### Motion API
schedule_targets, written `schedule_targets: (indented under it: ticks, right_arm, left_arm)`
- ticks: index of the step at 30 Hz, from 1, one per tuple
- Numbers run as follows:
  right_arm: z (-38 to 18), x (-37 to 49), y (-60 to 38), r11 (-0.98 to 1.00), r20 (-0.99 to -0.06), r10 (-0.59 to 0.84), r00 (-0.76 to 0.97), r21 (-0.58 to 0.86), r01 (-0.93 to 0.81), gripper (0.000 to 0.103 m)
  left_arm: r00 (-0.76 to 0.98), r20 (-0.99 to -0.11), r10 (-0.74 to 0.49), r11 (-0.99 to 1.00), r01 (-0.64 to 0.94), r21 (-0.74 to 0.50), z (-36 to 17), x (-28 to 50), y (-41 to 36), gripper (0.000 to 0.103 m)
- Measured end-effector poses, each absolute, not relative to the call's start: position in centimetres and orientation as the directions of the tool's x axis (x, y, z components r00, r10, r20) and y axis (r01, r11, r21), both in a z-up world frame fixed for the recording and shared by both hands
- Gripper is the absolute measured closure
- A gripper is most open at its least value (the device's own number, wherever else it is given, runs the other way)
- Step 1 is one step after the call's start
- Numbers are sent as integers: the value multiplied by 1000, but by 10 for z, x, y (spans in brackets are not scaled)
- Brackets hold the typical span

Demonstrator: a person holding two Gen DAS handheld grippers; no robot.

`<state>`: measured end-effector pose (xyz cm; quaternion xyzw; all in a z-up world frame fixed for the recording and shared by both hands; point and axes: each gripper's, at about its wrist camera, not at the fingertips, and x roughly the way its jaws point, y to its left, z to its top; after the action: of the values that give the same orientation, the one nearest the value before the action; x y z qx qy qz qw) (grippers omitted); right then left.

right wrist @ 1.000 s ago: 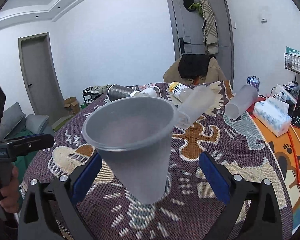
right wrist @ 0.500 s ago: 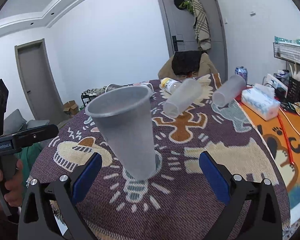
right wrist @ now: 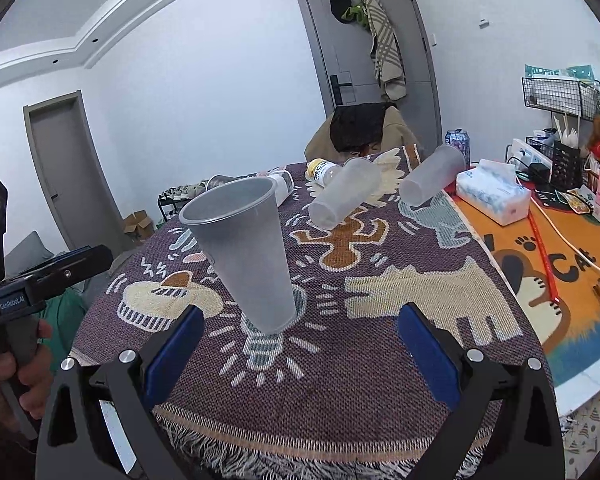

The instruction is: Flip cup upright

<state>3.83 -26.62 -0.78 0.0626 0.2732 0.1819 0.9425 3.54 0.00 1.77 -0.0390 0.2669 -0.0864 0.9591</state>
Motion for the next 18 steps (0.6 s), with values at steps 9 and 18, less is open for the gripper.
schedule_targets:
  ticks: [9, 18]
  right_arm:
    - [3, 22, -272, 927, -468, 375, 800, 196, -320, 8]
    - [4, 20, -270, 930, -464, 369, 805, 188, -317, 8]
  left_arm:
    - [865, -471, -175, 984, 142, -104, 31, 15, -9, 6]
    - [868, -468, -167, 986, 140, -93, 34, 9, -12, 6]
